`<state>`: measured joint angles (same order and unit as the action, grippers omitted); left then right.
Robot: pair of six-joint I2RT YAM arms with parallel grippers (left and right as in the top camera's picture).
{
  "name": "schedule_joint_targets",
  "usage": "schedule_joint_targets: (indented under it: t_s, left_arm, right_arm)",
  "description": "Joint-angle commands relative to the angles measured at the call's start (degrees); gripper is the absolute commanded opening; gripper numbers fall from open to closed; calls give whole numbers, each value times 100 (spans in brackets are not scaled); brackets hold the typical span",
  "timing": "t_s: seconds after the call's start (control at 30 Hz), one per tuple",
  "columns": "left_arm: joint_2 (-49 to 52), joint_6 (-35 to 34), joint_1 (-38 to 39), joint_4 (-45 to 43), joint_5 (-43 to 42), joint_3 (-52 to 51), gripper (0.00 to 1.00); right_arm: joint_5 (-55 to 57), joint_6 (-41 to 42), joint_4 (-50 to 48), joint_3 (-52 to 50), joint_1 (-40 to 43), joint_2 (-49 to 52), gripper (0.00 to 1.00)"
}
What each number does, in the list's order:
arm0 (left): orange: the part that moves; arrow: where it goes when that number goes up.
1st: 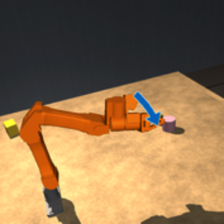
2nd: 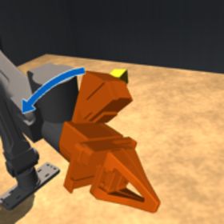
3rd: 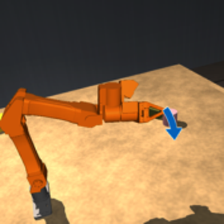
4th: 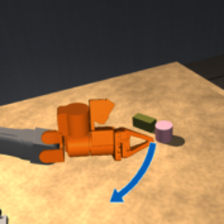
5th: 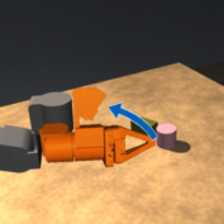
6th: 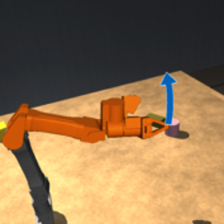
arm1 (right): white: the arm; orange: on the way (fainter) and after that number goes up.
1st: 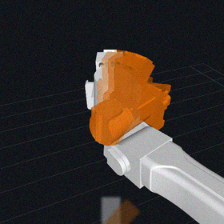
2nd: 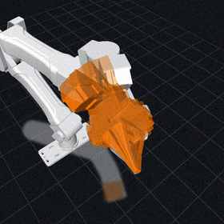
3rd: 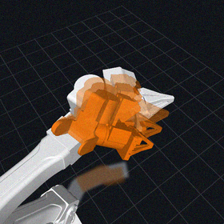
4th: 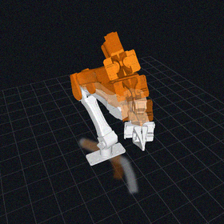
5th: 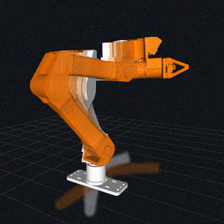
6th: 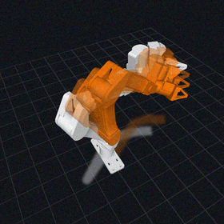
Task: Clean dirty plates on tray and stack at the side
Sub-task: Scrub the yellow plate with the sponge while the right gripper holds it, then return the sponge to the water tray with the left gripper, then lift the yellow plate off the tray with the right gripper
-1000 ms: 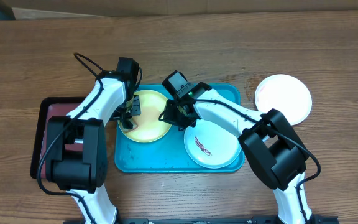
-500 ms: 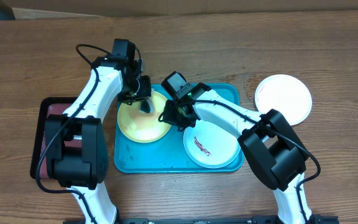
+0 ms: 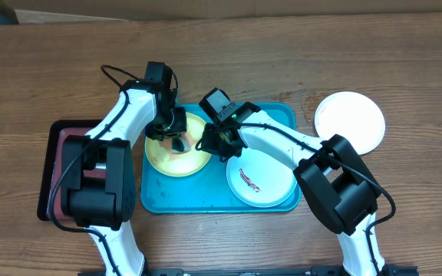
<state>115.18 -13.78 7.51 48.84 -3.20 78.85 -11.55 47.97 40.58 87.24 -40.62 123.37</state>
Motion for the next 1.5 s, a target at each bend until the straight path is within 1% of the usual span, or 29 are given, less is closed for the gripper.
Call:
schedule_joint_targets:
  t_s: [0.0, 0.1, 0.17, 0.23, 0.3, 0.47, 0.57, 0.6, 0.67, 0.73, 0.77, 0.87, 0.97, 1.07, 1.23, 1.37, 1.47]
  left_arm:
    - [96, -426, -83, 304, 2328, -129, 4]
    - [96, -562, -83, 719, 3112, 57, 4]
    - [96, -780, -83, 1010, 3410, 275, 4]
    - [63, -1255, -85, 1510, 3552, 752, 4]
    - [-13, -1449, -85, 1808, 3342, 1154, 4]
    - [-514, -1458, -98, 2221, 2323, 2070, 4]
    - [-1062, -1460, -208, 2225, 1851, 2203, 4]
    - [-1325, -1458, -297, 2258, 1714, 2203, 4]
    - [-1759, -1464, -551, 2441, 1416, 2203, 4]
    - [-2031, -1478, -793, 2693, 1069, 2201, 4]
    - [-2149, -1480, -925, 2881, 955, 2199, 4]
    - [-2389, -1478, -1259, 3307, 981, 2111, 4]
    - [-2483, -1504, -1578, 3445, 975, 1939, 4]
    - [-2483, -1681, -1814, 3421, 973, 1709, 4]
    - [-2481, -1801, -2216, 3141, 894, 1113, 4]
    - [-2481, -1794, -2518, 2981, 601, 761, 4]
    - [-2481, -1755, -2758, 2946, 590, 702, 4]
  right_arm:
    - [299, -24, 138, -157, 13, 105, 4]
    - [315, -170, 155, -157, 13, 105, 4]
    - [315, -219, 151, -157, 13, 105, 4]
    - [291, -319, 131, -155, 13, 105, 4]
    - [238, -544, 136, -114, 13, 103, 4]
    - [-184, -1117, 160, 85, 13, 76, 4]
    - [-184, -1362, 254, 221, 13, -42, 4]
    - [-181, -1561, 315, 289, 13, -136, 4]
    - [-131, -1884, 463, 415, 9, -350, 4]
    - [74, -1961, 643, 531, -2, -562, 4]
    - [247, -2009, 719, 577, -22, -693, 4]
    - [1012, -2240, 879, 658, -151, -1075, 4]
    - [2356, -2430, 997, 680, -435, -1497, 4]
    - [3709, -2483, 1080, 680, -802, -1784, 4]
    - [5766, -3259, 1080, 680, -1473, -1880, 4]
    - [6782, -3707, 992, 680, -1797, -1880, 4]
    - [7326, -4164, 855, 680, -1897, -1880, 4]
